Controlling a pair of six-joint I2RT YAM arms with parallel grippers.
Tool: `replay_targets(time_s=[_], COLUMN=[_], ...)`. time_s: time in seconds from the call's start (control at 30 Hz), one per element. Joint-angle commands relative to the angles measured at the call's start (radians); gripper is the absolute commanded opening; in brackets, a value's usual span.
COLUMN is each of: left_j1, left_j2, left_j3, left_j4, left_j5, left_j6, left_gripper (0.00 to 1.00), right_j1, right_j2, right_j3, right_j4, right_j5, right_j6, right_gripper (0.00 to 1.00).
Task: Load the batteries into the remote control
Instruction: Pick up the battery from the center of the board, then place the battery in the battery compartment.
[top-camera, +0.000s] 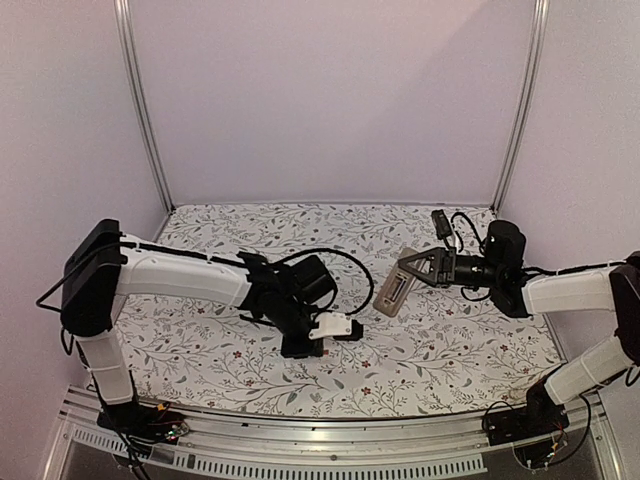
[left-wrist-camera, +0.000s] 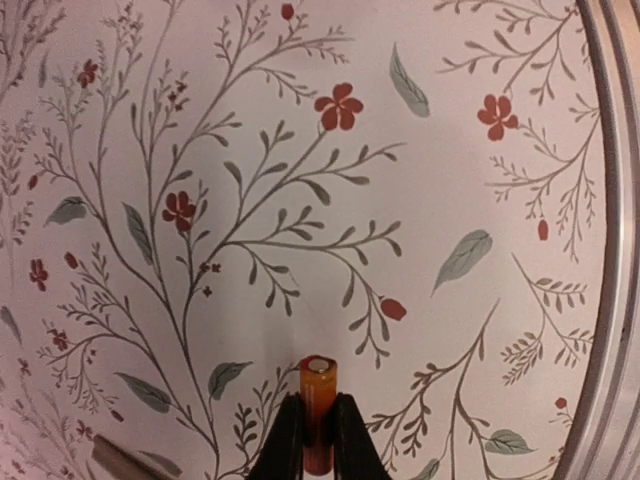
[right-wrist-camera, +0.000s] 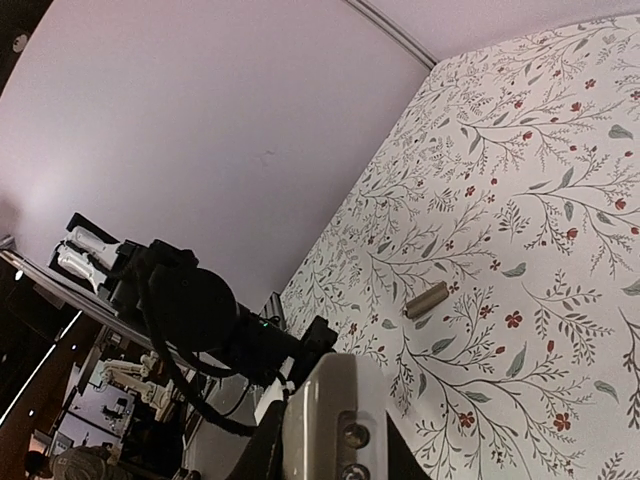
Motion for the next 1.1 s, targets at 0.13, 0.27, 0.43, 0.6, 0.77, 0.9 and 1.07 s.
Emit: replay_targets(time_s=[0.13, 0.27, 0.43, 0.6, 0.77, 0.9, 1.07], left_j1=[0.053, 0.060, 0.057, 0.058, 0.058, 0.056, 0.055], left_j2=[-0.212, -0.205, -0.154, -0.138, -0.079, -0.020, 0.013], left_j3=[0.026, 0.119, 0.238, 0.244, 0.288, 0.331, 0.354], left_j4=[0.130, 0.063, -0.074, -0.084, -0.107, -0.139, -0.155], left_j5=[0.043, 0.034, 0.044, 0.058, 0.068, 0.057, 0.048], left_j6=[-0.415, -0.614, -0.796, -0.890, -0.967, -1.004, -1.025], left_gripper=[0.00, 0.00, 0.00, 0.00, 0.00, 0.00, 0.00], right_j1=[0.000, 0.027, 0.092, 0.133, 0.162, 0.191, 0.214], right_j2=[0.070, 0.109, 0.176, 0.240, 0.303, 0.359, 0.410], right_j3=[0.022, 0.042, 0.067, 0.078, 0.086, 0.089, 0.098], right_j4=[-0.023, -0.027, -0.018, 0.042, 0.138, 0.218, 0.287], right_j5=[0.059, 0.090, 0.148, 0.188, 0.214, 0.230, 0.234], right_j6=[0.031, 0.060, 0.101, 0.158, 0.232, 0.287, 0.339], right_gripper=[0.00, 0.00, 0.00, 0.00, 0.00, 0.00, 0.00])
